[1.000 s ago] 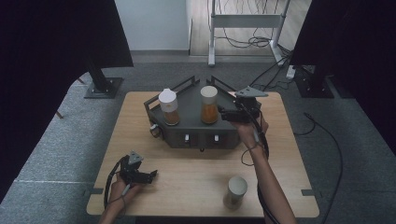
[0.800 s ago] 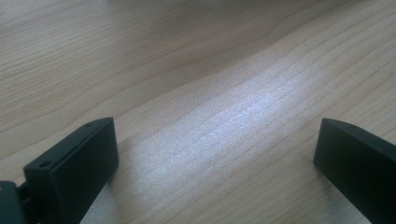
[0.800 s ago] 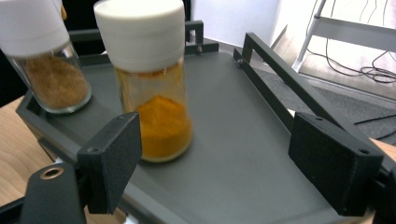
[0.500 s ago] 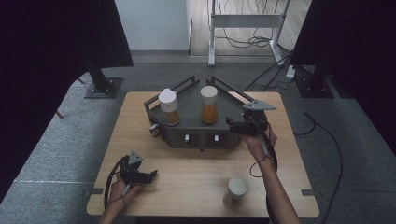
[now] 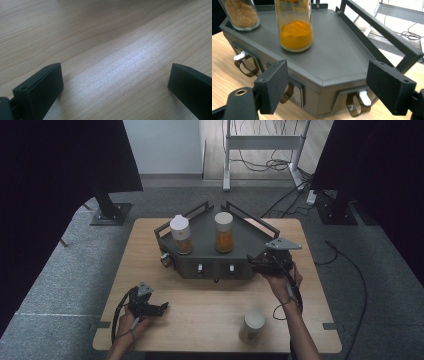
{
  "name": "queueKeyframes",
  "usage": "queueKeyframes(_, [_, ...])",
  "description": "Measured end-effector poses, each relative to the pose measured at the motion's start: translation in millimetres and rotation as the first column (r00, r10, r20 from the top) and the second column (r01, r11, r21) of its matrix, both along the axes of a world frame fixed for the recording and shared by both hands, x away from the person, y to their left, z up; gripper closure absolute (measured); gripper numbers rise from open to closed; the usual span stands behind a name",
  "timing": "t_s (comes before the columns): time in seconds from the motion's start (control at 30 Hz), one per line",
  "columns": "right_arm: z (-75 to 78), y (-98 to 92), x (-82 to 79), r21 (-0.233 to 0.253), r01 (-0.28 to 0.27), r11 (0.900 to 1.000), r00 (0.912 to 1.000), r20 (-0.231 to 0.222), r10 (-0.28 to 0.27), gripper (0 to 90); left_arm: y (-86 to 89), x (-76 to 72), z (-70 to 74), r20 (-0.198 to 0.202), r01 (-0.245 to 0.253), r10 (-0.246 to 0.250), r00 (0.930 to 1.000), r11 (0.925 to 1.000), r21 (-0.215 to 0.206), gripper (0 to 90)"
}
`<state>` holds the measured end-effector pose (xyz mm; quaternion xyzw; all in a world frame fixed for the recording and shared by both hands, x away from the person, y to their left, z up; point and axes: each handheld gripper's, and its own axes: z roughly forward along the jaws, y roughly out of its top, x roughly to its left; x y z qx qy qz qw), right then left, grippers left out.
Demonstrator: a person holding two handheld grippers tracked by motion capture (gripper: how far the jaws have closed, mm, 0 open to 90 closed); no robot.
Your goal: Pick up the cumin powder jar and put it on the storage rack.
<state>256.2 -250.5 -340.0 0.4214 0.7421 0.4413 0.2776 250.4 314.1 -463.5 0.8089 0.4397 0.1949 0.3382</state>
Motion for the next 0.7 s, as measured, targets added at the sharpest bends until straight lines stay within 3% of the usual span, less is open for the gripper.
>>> queueKeyframes(0.7, [-24.6,-11.7,-19.4,-0.021,0.003,1.000,0.9992,-0.039,-0.004,17.9,0.0,-0.1,-0.3,0.001,0.000,0.000,1.0000,1.0000,-0.001,0.0])
